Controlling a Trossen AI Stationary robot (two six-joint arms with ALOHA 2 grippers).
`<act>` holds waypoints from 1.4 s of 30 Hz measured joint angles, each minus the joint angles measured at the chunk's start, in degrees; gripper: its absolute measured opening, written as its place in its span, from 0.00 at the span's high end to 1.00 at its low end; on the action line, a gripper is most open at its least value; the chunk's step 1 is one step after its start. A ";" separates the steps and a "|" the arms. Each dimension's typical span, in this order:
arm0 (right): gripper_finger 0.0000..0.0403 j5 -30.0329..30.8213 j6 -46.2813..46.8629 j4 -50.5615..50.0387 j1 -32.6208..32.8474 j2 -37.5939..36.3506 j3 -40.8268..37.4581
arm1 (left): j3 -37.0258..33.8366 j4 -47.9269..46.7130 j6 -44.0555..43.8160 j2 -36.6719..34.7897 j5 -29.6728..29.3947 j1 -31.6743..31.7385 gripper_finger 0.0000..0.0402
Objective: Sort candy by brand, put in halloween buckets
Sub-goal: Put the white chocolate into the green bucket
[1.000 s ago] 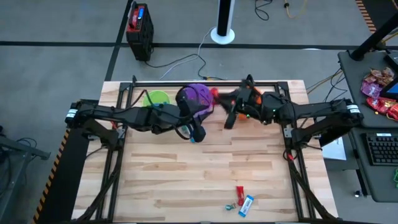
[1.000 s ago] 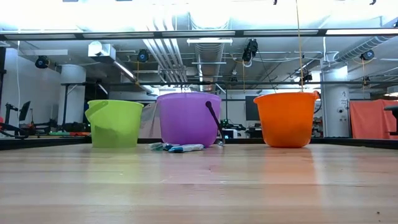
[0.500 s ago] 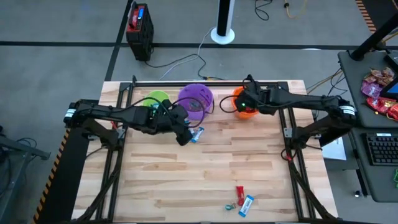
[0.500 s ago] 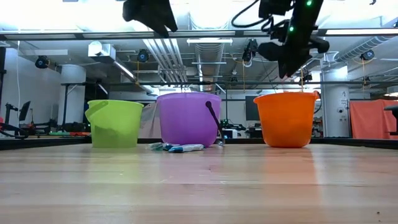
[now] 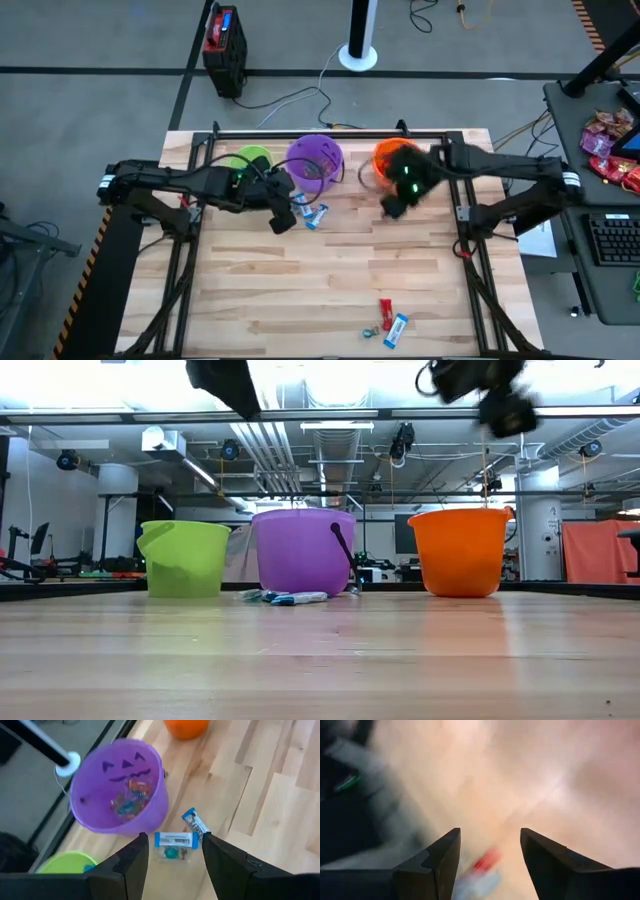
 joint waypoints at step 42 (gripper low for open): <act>0.49 11.06 74.01 25.89 52.11 34.79 -6.12 | 0.02 5.08 13.79 -1.97 -0.19 2.03 0.58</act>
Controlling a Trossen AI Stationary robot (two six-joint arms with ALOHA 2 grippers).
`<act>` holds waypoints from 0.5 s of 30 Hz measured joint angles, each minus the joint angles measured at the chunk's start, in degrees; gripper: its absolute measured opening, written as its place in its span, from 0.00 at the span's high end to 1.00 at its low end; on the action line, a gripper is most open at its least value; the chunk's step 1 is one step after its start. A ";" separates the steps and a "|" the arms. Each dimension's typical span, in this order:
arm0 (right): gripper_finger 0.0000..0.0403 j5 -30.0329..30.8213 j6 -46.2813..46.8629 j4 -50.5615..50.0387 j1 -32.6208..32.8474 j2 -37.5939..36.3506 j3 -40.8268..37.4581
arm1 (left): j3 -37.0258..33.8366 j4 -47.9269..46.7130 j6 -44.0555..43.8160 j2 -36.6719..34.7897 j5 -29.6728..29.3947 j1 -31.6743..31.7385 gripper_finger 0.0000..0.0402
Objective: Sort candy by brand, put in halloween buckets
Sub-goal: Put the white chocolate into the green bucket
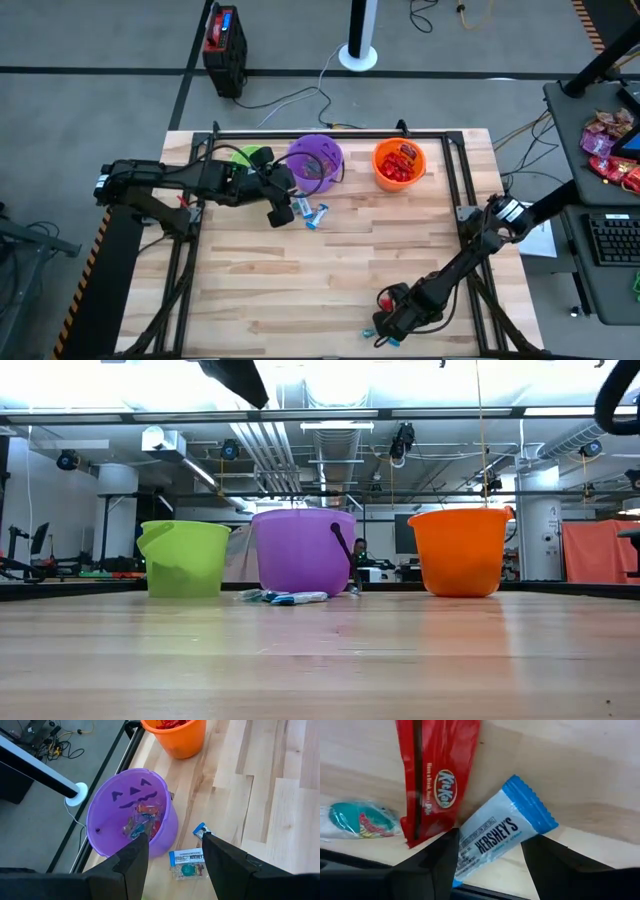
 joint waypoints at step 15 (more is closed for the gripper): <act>0.48 1.68 -10.95 -17.73 -4.49 -5.70 -1.50 | 0.00 0.25 0.02 0.00 -0.19 0.00 0.58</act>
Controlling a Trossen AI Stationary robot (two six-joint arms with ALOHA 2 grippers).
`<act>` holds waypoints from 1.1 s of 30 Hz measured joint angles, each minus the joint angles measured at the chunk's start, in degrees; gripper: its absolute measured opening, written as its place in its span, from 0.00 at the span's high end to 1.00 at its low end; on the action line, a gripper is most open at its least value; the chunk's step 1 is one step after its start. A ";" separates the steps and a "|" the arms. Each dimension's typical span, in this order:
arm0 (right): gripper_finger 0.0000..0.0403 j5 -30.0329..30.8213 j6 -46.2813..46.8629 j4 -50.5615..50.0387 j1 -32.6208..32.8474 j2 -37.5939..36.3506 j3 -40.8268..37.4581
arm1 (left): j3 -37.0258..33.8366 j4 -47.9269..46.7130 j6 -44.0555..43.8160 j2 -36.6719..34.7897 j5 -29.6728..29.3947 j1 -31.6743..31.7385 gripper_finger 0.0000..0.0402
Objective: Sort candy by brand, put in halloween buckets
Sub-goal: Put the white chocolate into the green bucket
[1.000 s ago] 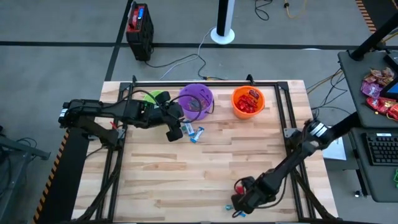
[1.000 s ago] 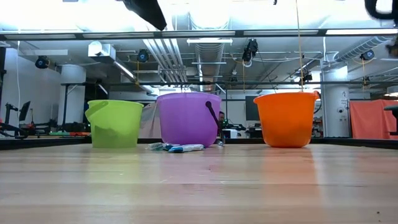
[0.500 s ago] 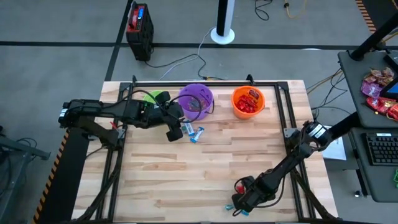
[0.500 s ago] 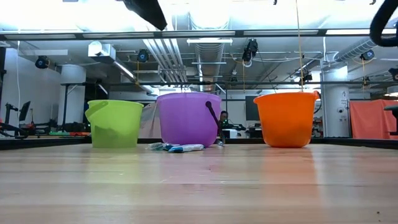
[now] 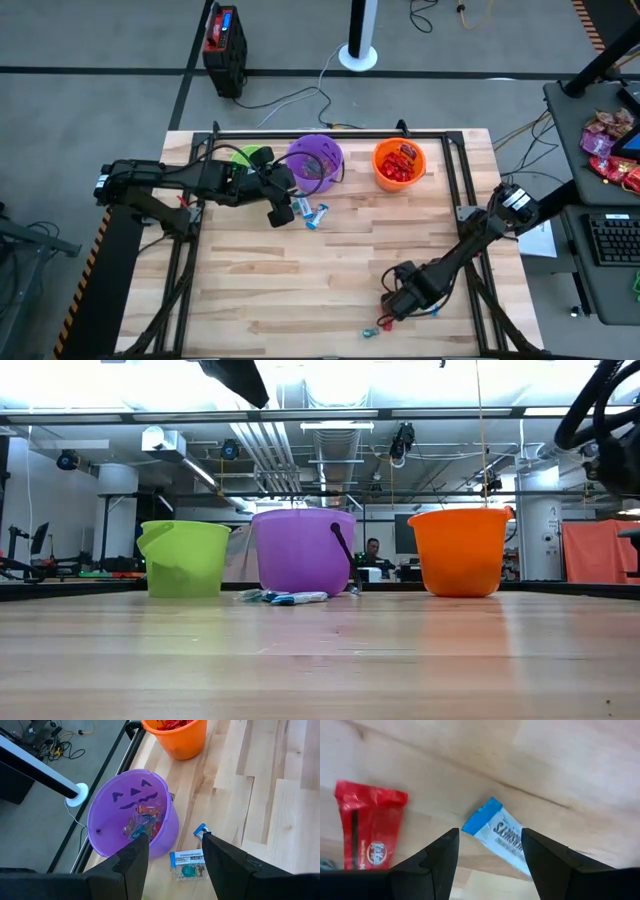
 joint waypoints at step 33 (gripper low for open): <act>0.92 -0.45 -46.93 7.27 1.08 1.70 -5.14 | 0.00 0.22 1.05 0.00 0.01 0.00 0.58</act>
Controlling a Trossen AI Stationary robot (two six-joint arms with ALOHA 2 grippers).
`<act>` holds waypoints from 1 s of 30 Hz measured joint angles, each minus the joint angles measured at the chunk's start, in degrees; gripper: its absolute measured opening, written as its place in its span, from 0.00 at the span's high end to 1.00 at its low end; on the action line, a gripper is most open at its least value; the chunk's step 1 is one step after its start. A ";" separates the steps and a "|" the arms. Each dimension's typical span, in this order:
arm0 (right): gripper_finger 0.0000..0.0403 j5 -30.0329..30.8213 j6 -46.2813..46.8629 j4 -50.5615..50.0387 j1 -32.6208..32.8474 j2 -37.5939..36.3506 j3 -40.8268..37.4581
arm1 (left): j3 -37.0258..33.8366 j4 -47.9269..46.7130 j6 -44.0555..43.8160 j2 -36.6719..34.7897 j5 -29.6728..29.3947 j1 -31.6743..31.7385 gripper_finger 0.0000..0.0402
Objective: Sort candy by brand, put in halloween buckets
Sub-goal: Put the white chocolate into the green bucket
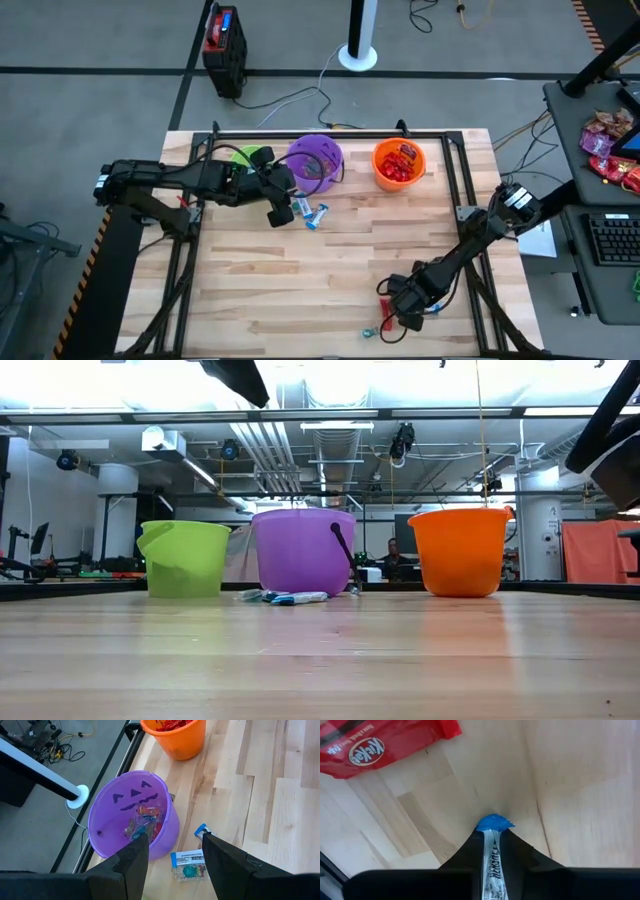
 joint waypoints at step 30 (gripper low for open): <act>0.93 4.43 -43.60 76.42 -34.11 -20.29 7.89 | -32.54 62.23 -13.35 -27.30 46.08 -1.20 0.58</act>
